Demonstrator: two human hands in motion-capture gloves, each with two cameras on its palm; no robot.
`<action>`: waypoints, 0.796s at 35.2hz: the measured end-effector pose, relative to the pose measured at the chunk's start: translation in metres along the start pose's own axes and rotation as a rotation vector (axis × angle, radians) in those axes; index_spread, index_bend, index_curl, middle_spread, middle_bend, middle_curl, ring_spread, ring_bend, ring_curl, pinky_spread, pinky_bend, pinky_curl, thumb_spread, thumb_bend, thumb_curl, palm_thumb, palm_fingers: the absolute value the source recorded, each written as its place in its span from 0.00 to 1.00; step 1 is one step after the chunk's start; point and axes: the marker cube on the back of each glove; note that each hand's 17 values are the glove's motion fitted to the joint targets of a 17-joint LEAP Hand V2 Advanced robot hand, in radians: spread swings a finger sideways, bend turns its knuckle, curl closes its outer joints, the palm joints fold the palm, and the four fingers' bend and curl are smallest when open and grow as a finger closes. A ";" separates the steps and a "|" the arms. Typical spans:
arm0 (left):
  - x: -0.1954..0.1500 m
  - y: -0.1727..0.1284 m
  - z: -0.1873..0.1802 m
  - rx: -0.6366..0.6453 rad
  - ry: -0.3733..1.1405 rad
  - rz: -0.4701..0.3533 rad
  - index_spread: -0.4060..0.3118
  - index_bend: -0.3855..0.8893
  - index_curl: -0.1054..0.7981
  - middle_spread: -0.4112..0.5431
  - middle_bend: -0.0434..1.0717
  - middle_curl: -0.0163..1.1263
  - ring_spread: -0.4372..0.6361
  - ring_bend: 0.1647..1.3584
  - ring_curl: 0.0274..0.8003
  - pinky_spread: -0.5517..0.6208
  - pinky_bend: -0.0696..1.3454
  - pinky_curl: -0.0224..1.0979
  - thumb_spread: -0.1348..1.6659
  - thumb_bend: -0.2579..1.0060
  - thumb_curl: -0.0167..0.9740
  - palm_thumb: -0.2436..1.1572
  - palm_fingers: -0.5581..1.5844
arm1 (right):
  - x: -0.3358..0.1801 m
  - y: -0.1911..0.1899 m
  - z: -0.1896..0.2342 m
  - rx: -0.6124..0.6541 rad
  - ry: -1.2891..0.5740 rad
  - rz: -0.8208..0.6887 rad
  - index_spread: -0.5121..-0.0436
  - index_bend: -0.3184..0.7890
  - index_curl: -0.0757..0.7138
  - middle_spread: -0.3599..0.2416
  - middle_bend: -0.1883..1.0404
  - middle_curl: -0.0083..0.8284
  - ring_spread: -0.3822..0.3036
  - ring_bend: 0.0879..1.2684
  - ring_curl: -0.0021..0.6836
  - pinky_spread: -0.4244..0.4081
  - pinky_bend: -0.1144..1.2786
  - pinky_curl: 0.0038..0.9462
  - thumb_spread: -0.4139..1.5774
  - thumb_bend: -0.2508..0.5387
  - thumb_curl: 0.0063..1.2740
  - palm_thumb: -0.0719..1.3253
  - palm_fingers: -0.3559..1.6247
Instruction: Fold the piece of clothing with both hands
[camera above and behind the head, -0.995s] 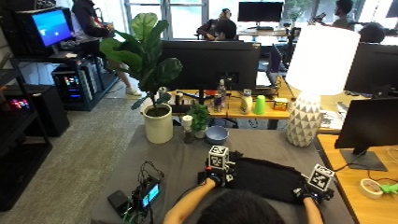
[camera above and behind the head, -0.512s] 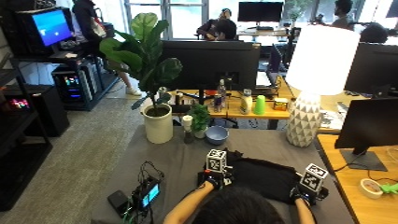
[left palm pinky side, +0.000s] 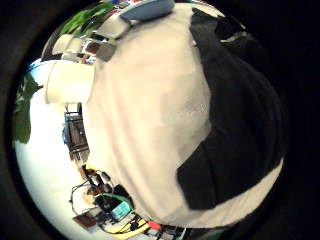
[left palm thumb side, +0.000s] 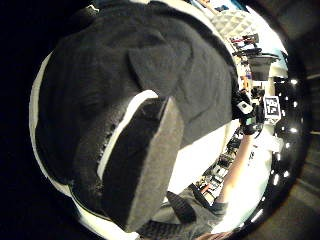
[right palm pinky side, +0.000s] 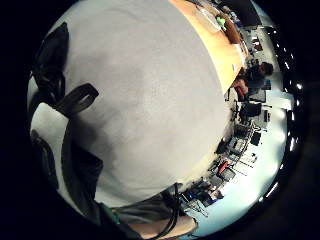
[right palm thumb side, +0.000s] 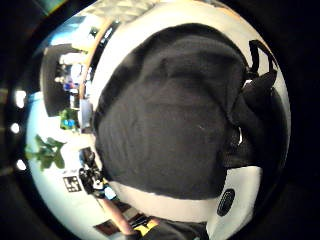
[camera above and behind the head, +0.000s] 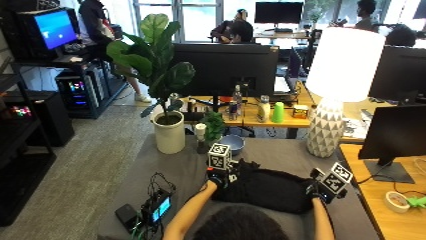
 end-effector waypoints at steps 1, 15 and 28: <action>-0.004 0.001 -0.007 0.028 -0.002 -0.008 0.46 0.44 0.57 0.49 0.19 0.29 0.54 0.34 0.38 0.70 0.27 0.34 0.66 0.18 0.22 0.16 0.43 | -0.002 0.000 -0.004 -0.003 -0.017 0.002 0.61 0.42 0.32 0.39 0.47 0.59 0.26 0.58 0.72 0.22 0.65 0.48 0.67 0.43 0.37 0.76 0.81; -0.088 0.035 -0.123 0.360 0.112 -0.242 0.44 0.45 0.57 0.45 0.17 0.28 0.45 0.34 0.39 0.59 0.26 0.34 0.65 0.16 0.22 0.14 0.49 | -0.158 0.061 -0.124 0.058 -0.351 -0.215 0.62 0.41 0.42 0.34 0.48 0.61 0.23 0.54 0.70 0.19 0.61 0.48 0.48 0.29 0.46 0.79 0.81; -0.161 0.015 -0.123 0.403 0.286 -0.257 0.43 0.42 0.55 0.42 0.17 0.27 0.39 0.34 0.40 0.50 0.30 0.35 0.65 0.18 0.22 0.16 0.52 | -0.358 0.249 -0.035 -0.264 -0.092 -0.517 0.62 0.34 0.42 0.34 0.46 0.61 0.23 0.55 0.70 0.18 0.64 0.49 0.43 0.28 0.50 0.79 0.77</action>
